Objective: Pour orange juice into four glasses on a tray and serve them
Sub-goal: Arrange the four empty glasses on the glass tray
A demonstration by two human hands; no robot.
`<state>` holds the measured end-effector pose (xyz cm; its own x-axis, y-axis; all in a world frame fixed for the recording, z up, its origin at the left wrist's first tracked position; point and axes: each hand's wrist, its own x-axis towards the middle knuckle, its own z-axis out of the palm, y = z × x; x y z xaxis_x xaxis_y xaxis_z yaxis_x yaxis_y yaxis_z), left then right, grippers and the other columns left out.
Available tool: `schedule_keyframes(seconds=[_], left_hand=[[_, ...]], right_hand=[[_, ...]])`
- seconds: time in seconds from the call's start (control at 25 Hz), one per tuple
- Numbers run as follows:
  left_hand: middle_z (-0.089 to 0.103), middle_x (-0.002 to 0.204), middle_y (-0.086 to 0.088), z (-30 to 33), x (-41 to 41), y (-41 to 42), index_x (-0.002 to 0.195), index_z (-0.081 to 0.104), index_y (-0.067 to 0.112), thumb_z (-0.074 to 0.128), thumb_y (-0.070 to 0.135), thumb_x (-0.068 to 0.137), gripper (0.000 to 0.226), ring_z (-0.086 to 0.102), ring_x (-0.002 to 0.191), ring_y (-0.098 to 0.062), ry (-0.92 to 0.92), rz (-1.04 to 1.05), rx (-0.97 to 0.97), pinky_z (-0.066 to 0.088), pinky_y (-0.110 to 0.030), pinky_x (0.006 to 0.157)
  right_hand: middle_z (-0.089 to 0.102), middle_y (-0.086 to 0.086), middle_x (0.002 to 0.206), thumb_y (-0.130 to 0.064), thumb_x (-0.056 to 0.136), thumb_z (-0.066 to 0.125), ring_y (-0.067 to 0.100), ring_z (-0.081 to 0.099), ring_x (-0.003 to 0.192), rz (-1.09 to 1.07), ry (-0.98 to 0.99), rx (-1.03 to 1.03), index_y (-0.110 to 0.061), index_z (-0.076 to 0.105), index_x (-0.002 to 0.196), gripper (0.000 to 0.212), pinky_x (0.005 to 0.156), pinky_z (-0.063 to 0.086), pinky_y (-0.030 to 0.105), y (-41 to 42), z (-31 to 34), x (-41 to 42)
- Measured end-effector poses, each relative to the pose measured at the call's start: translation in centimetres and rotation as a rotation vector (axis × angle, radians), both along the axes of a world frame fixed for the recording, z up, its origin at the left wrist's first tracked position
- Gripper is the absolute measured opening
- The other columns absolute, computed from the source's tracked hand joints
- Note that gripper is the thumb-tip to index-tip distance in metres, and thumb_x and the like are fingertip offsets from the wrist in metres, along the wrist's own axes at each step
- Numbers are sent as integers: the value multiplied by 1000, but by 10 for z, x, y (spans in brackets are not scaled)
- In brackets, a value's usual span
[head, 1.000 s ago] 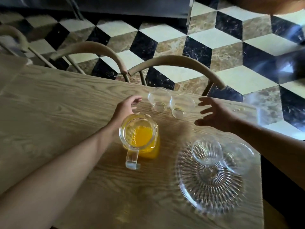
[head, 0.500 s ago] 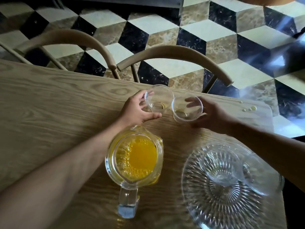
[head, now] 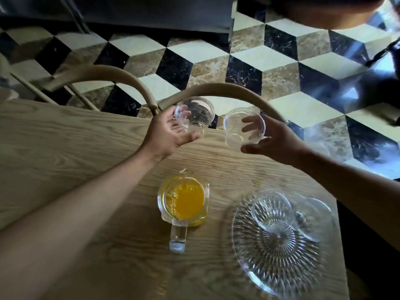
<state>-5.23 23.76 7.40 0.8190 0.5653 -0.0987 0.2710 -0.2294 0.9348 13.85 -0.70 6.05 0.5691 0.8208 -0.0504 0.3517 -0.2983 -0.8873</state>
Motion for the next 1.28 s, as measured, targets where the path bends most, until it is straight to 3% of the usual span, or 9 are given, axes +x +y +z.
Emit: schedule_keyframes(seconds=[0.12, 0.24, 0.36, 0.52, 0.68, 0.88, 1.08, 1.16, 1.28], left_hand=[[70, 127, 5, 69, -12, -4, 124, 59, 31, 96, 8, 74, 66, 70, 117, -6, -23, -32, 86, 59, -31, 105], [70, 122, 10, 128, -29, -23, 128, 59, 25, 96, 11, 75, 66, 69, 109, 1, -31, -15, 148, 59, -21, 97], [69, 125, 2, 161, -45, -58, 138, 59, 12, 94, 6, 76, 71, 70, 105, 1, -64, 22, 163, 60, -20, 96], [69, 127, 2, 177, -66, -123, 138, 57, 13, 93, 8, 79, 70, 73, 108, 0, -102, 45, 149, 60, -23, 98], [67, 138, -4, 158, -86, -184, 145, 54, 13, 99, 31, 71, 88, 68, 129, -14, -117, 54, 104, 56, -36, 111], [68, 129, 6, 85, -110, -264, 130, 55, 40, 92, 49, 64, 77, 67, 120, -4, -71, 65, 57, 53, -19, 104], [66, 142, -5, -4, -127, -299, 144, 58, 12, 98, 31, 71, 86, 64, 126, 2, 38, 135, -6, 52, -17, 106], [66, 142, -5, -33, -133, -303, 145, 57, 11, 100, 32, 71, 88, 64, 123, 9, 87, 142, -46, 54, -16, 104], [66, 139, 6, -63, -142, -306, 142, 56, 25, 100, 29, 67, 87, 60, 120, 20, 147, 156, -75, 54, -14, 101]], right_hand=[[72, 0, 108, -51, 61, 88, 21, 69, 94, -25, -59, 68, -27, 61, 126, 74, 73, 55, 24, -6, 54, -10], [72, 5, 111, -44, 66, 89, 13, 65, 91, -31, -91, 130, -33, 60, 125, 67, 71, 49, 14, -24, 101, -26], [71, 4, 112, -53, 63, 87, 18, 68, 94, -53, -81, 183, -43, 58, 120, 65, 75, 51, 18, -46, 125, -42], [71, -1, 108, -49, 66, 87, 11, 67, 92, -128, -85, 198, -36, 58, 122, 64, 84, 56, 24, -94, 139, -61], [71, -11, 105, -54, 64, 84, 3, 67, 89, -211, -147, 141, -36, 58, 122, 66, 78, 54, 28, -147, 128, -83], [68, -3, 110, -35, 70, 89, 4, 63, 91, -286, -66, 75, -21, 57, 131, 71, 69, 53, 23, -214, 71, -129], [68, 0, 114, -26, 71, 91, 8, 67, 92, -355, 28, -13, -20, 57, 134, 72, 66, 54, 14, -250, 0, -168], [68, -5, 116, -32, 70, 90, 12, 68, 95, -385, 35, -64, -24, 56, 135, 74, 72, 57, 22, -255, -27, -174], [67, -7, 119, -42, 68, 88, 15, 69, 97, -418, 4, -95, -24, 55, 136, 78, 79, 60, 41, -262, -59, -181]])
